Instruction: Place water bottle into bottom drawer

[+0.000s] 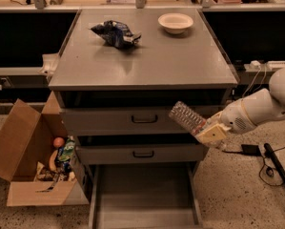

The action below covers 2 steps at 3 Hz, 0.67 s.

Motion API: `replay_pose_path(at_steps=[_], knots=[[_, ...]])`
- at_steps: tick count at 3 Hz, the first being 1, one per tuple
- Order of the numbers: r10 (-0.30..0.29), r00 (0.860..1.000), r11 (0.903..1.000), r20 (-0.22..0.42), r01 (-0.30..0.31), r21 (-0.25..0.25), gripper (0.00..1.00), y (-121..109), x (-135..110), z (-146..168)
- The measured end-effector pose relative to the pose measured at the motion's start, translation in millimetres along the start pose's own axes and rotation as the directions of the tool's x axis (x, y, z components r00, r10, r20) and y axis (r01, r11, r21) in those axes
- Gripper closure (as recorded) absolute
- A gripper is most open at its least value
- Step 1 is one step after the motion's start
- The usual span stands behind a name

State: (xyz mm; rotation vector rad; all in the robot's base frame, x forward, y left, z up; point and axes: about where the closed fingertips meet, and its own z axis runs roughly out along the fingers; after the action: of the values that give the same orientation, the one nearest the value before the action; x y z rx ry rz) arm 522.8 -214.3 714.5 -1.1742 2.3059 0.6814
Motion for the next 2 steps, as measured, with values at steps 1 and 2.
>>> replay_pose_path(at_steps=[1, 2], knots=[[0.028, 0.998, 0.9994, -0.057, -0.027, 0.022, 1.0, -1.7, 27.0, 23.3], [0.061, 0.99, 0.9975, -0.123, -0.056, 0.042, 1.0, 5.4, 73.5, 62.1]])
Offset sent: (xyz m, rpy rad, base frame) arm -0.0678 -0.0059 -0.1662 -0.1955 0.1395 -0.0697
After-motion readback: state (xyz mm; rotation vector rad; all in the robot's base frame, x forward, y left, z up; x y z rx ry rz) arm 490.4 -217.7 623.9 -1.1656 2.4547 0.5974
